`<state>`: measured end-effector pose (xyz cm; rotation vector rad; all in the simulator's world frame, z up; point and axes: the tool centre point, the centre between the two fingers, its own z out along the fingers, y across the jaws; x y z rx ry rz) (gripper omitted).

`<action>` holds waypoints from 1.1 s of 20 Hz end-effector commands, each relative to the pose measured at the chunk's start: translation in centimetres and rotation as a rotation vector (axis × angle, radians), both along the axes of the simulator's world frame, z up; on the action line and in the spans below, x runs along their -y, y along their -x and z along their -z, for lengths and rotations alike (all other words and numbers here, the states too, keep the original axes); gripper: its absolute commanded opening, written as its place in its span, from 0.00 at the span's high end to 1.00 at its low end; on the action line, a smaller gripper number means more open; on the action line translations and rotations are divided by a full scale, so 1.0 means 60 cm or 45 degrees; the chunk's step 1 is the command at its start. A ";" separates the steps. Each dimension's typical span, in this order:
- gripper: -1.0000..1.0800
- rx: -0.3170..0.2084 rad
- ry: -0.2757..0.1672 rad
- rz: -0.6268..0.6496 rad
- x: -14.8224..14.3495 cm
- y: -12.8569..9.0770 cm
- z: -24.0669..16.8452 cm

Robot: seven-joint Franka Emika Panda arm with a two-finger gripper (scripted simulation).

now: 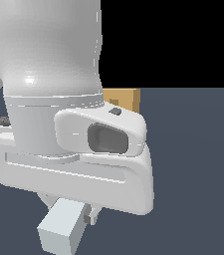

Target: Insert the peg into the horizontal hole in a box.

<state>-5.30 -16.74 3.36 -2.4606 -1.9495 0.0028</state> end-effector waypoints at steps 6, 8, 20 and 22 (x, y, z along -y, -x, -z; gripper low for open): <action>1.00 0.004 0.000 0.044 -0.123 0.006 -0.036; 1.00 0.004 0.000 0.058 -0.160 0.007 -0.046; 1.00 0.004 0.001 0.134 -0.366 0.003 -0.105; 1.00 0.004 0.002 0.145 -0.395 0.001 -0.113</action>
